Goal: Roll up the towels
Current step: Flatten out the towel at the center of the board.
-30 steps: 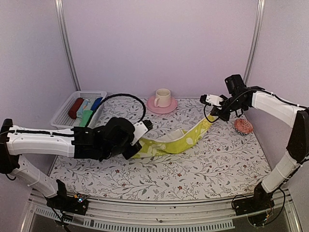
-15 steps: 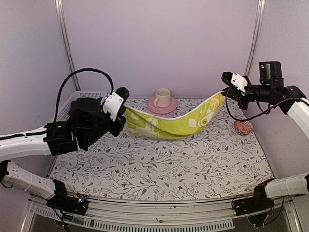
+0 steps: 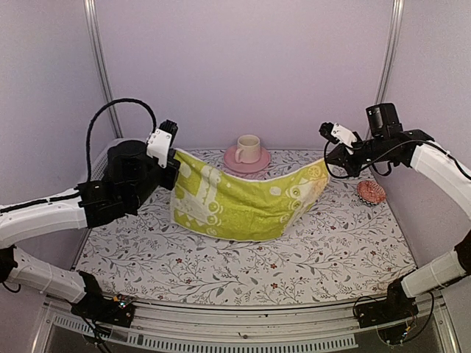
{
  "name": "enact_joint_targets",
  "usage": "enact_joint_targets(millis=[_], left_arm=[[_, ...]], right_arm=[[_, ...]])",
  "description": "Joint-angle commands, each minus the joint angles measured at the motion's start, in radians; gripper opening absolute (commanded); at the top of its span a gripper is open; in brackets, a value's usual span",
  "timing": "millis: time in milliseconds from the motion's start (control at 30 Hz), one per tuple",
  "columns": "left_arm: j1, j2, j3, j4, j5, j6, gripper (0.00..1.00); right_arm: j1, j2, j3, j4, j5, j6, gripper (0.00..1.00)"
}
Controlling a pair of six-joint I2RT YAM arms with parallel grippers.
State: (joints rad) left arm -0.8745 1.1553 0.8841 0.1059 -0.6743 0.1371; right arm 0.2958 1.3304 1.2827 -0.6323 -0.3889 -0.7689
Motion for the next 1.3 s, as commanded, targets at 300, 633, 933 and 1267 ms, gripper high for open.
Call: enact_joint_targets(millis=[300, 633, 933, 1267], left_arm=[[0.042, 0.041, -0.123, 0.070, 0.084, -0.074, 0.00], [0.031, -0.123, -0.224, 0.113, 0.092, -0.084, 0.00], [-0.128, -0.225, -0.230, 0.028, -0.022, -0.113, 0.00], [-0.201, -0.197, -0.229, -0.036, -0.182, -0.191, 0.00]], right_arm=[[-0.012, 0.064, -0.203, 0.025, -0.046, -0.172, 0.03], [-0.012, -0.089, -0.188, 0.026, -0.136, -0.134, 0.02], [-0.012, -0.317, -0.213, -0.040, -0.232, -0.088, 0.02], [-0.012, -0.334, -0.207, -0.011, -0.168, 0.038, 0.02]])
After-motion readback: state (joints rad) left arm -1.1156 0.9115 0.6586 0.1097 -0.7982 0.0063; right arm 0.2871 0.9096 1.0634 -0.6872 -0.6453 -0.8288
